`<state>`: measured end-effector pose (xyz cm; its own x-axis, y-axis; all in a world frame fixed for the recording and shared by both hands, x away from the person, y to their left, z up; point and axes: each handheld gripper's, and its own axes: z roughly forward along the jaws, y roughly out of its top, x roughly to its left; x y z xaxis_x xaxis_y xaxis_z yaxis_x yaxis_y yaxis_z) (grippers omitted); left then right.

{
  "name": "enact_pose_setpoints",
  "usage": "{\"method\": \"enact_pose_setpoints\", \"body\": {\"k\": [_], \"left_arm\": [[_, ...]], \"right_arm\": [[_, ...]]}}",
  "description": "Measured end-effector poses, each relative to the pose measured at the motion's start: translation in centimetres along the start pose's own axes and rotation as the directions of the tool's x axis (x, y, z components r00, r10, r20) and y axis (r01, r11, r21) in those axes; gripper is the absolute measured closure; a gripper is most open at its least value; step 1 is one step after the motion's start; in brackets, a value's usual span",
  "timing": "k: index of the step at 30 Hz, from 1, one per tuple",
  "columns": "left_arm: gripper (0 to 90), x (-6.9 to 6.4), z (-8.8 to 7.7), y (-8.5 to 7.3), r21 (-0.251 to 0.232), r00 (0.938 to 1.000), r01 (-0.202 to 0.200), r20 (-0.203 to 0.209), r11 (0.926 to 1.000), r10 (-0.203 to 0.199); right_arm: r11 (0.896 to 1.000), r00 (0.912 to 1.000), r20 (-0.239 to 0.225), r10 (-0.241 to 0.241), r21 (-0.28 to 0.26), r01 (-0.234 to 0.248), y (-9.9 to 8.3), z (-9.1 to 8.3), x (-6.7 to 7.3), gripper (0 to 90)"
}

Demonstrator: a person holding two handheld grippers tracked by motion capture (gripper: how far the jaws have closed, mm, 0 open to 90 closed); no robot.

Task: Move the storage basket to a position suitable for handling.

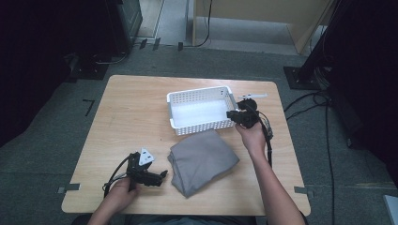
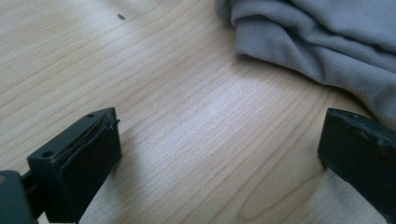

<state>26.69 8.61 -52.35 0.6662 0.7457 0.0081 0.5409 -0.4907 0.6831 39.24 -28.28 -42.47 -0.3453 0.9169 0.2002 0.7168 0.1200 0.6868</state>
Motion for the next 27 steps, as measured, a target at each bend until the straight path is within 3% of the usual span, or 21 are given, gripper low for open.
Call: {"method": "enact_pose_setpoints", "body": {"k": [7, 8, 15, 17, 25, 27], "left_arm": [[0.0, 0.0, 0.0, 0.0, 0.000, 1.0000, 0.000, 0.000, 1.0000, 0.000], [0.0, 0.0, 0.0, 0.0, 0.000, 1.0000, 0.000, 0.000, 1.0000, 0.000], [0.0, 0.0, 0.0, 0.0, 0.001, 1.0000, 0.000, 0.000, 1.0000, 0.000], [0.0, 0.0, 0.0, 0.0, 0.000, 1.0000, 0.000, 0.000, 1.0000, 0.000], [0.0, 0.0, 0.0, 0.0, 0.000, 1.0000, 0.000, 0.000, 1.0000, 0.000], [0.0, 0.0, 0.0, 0.0, 0.000, 1.0000, 0.000, 0.000, 1.0000, 0.000]], "right_arm": [[0.999, 0.9971, -0.062, -0.043, 0.006, 0.044, -1.5, 1.4, 3.0, 78.6], [0.999, 0.9946, -0.092, -0.048, 0.011, 0.049, -1.9, 1.9, 4.0, 80.3], [0.994, 0.9832, -0.155, -0.096, 0.028, 0.102, -2.5, 3.5, 6.9, 83.9], [0.992, 0.9764, -0.182, -0.117, 0.032, 0.124, -2.7, 4.5, 8.3, 84.5], [0.981, 0.9645, -0.204, -0.168, 0.057, 0.183, -2.1, 7.1, 10.5, 83.7], [0.982, 0.9656, -0.200, -0.166, 0.058, 0.181, -1.9, 7.4, 10.7, 83.3]]}}
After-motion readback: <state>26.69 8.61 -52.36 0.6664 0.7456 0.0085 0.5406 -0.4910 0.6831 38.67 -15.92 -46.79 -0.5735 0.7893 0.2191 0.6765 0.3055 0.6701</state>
